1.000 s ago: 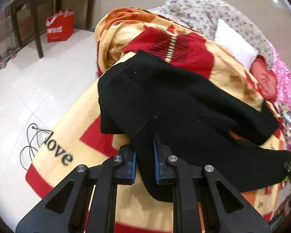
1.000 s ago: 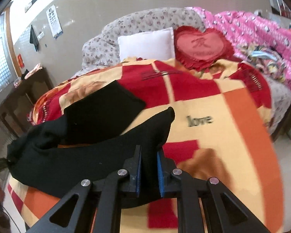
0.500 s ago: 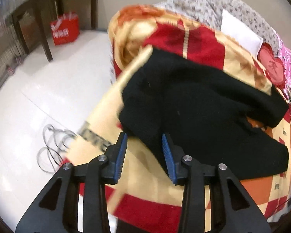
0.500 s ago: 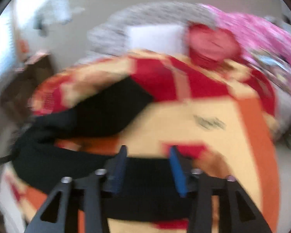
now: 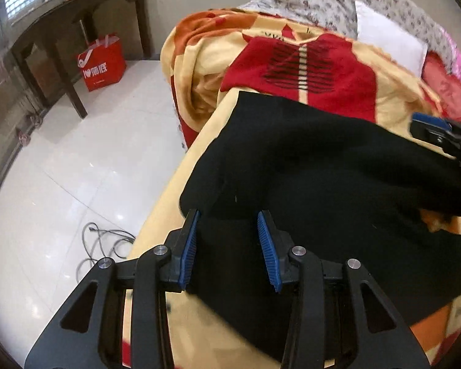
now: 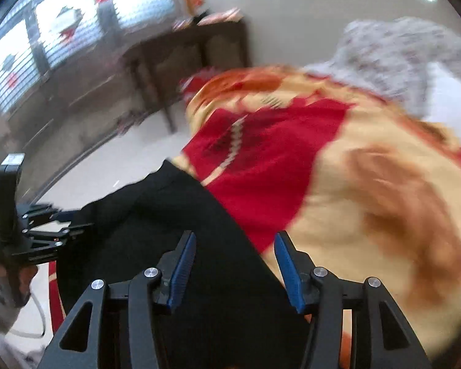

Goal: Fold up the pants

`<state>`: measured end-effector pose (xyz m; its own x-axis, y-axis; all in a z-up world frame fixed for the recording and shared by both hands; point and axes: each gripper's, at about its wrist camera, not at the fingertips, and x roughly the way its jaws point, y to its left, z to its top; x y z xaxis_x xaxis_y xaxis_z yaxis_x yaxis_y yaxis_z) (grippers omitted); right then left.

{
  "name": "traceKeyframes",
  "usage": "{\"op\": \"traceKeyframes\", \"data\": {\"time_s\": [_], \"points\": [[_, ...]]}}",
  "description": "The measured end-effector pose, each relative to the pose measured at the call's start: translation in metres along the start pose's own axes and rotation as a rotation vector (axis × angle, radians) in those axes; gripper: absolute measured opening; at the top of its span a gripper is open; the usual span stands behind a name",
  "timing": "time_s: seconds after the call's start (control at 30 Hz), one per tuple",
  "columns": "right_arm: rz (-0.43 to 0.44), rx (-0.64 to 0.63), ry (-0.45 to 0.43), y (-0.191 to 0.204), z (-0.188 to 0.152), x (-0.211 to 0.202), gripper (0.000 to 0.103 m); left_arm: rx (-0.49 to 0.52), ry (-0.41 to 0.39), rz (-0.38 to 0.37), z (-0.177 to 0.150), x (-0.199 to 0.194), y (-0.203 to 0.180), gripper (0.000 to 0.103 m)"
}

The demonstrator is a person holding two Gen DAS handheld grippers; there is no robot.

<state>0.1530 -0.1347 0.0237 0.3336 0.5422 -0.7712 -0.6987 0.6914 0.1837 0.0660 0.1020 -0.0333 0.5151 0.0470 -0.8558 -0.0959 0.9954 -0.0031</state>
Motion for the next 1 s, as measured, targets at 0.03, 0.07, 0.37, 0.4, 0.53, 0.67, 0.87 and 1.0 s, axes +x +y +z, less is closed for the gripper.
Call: {"op": "traceKeyframes", "data": {"time_s": [0.03, 0.07, 0.37, 0.4, 0.53, 0.67, 0.87, 1.0], "points": [[0.011, -0.005, 0.023, -0.001, 0.002, 0.009, 0.051, 0.003, 0.015, 0.0, 0.004, 0.008, -0.001, 0.038], [0.029, -0.011, 0.044, 0.0, 0.003, 0.02, 0.051, 0.0, 0.025, -0.009, 0.007, 0.015, -0.001, 0.038], [0.1, 0.001, 0.054, 0.016, -0.006, 0.039, 0.012, -0.028, 0.034, -0.067, 0.029, 0.033, 0.003, 0.049], [0.1, -0.001, 0.032, 0.021, -0.007, 0.029, 0.011, -0.034, 0.027, -0.065, 0.029, 0.028, 0.006, 0.049], [0.105, -0.059, -0.068, 0.069, -0.021, -0.027, 0.011, -0.098, -0.081, -0.005, 0.025, -0.013, 0.033, 0.049], [0.052, -0.159, -0.11, 0.136, -0.058, -0.051, 0.011, -0.188, -0.182, 0.021, 0.013, -0.064, 0.07, 0.049], [0.04, -0.065, 0.028, 0.174, -0.117, 0.006, 0.016, -0.22, -0.272, 0.016, -0.003, -0.107, 0.077, 0.049], [0.114, 0.044, -0.024, 0.156, -0.112, -0.03, 0.023, -0.132, -0.235, -0.035, -0.01, -0.098, 0.038, 0.049]]}}
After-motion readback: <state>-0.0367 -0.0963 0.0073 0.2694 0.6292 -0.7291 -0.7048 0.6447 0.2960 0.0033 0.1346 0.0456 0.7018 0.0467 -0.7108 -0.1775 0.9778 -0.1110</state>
